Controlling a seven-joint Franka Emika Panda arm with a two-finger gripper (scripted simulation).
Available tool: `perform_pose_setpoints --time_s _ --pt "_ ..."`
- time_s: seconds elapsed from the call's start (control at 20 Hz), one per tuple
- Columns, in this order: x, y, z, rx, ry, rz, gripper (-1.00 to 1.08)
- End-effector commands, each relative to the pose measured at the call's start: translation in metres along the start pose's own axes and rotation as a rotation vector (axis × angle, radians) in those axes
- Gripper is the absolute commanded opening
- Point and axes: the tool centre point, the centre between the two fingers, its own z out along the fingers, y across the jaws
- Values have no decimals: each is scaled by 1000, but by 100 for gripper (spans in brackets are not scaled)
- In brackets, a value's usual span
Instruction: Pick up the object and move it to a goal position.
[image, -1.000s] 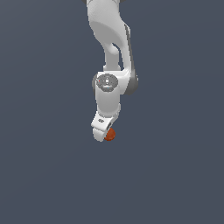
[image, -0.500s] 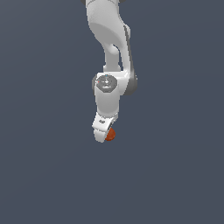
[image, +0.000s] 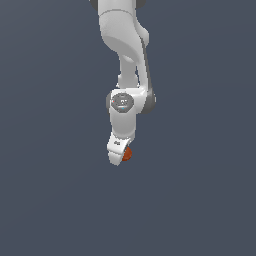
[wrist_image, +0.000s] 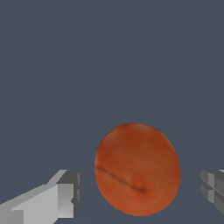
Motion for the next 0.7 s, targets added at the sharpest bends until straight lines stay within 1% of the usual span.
perform_pose_setpoints --time_s 0.0,0.3,0.35,0.65 --pt "0 -1 13 1 0 -1 100" --pt "0 0 24 1 0 -2 100" --pt "0 0 24 1 0 -2 -100" --pt "0 0 24 1 0 -2 -100"
